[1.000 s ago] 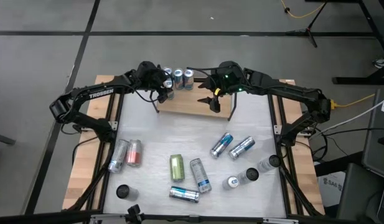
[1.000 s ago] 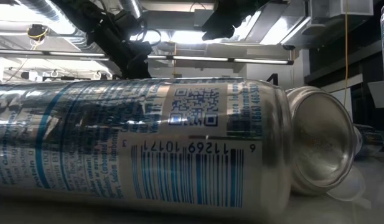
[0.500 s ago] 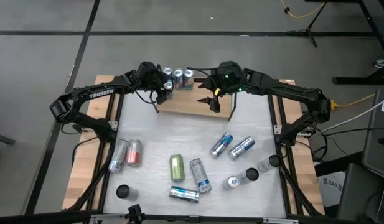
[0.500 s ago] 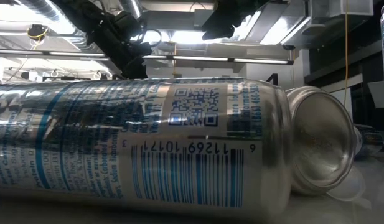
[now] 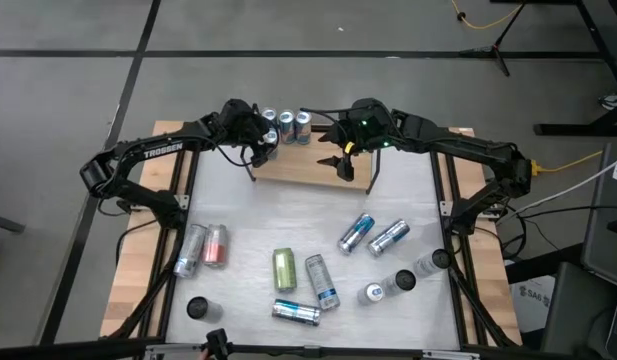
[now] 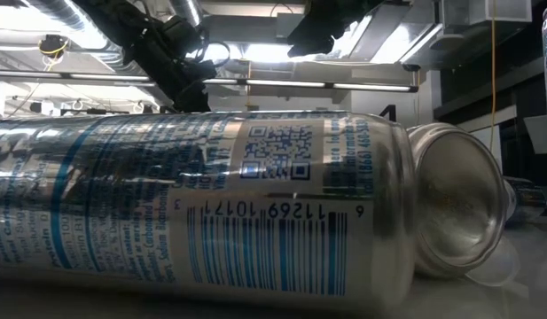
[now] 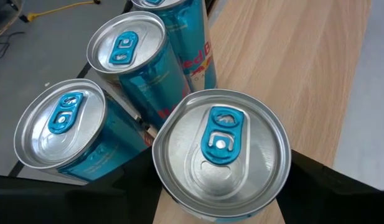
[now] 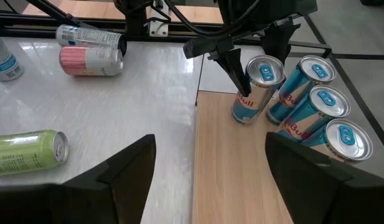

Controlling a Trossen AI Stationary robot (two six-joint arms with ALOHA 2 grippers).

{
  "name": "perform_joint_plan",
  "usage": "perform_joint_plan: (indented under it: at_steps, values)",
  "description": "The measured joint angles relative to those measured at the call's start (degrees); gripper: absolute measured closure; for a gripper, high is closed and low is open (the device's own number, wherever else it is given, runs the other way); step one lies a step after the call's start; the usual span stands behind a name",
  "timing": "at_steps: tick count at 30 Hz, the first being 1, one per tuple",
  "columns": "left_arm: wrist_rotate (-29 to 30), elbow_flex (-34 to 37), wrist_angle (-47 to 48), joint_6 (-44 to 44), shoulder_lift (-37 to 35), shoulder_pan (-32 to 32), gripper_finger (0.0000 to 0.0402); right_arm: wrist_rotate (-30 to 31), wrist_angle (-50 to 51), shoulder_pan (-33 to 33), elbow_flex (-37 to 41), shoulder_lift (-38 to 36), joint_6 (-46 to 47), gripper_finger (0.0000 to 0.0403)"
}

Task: Place canned beverage on shelf
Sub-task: Put the blue soda can on the shelf aligned with the other blue soda can

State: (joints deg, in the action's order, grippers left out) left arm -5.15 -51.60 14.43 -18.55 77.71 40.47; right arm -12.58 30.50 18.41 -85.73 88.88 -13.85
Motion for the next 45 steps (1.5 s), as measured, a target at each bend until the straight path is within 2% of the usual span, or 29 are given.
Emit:
perform_joint_plan:
  at_steps: [17, 24, 45]
  values:
    - [0.2, 0.0, -0.1, 0.0, 0.0, 0.0, 0.012, 0.0, 0.0, 0.0, 0.0, 0.0, 0.0, 0.0111]
    - [3.2, 0.0, -0.3, -0.1, 0.0, 0.0, 0.0102, 0.0, 0.0, 0.0, 0.0, 0.0, 0.0, 0.0111]
    - [4.8, 0.0, -1.5, 0.0, 0.0, 0.0, 0.01, 0.0, 0.0, 0.0, 0.0, 0.0, 0.0, 0.0111]
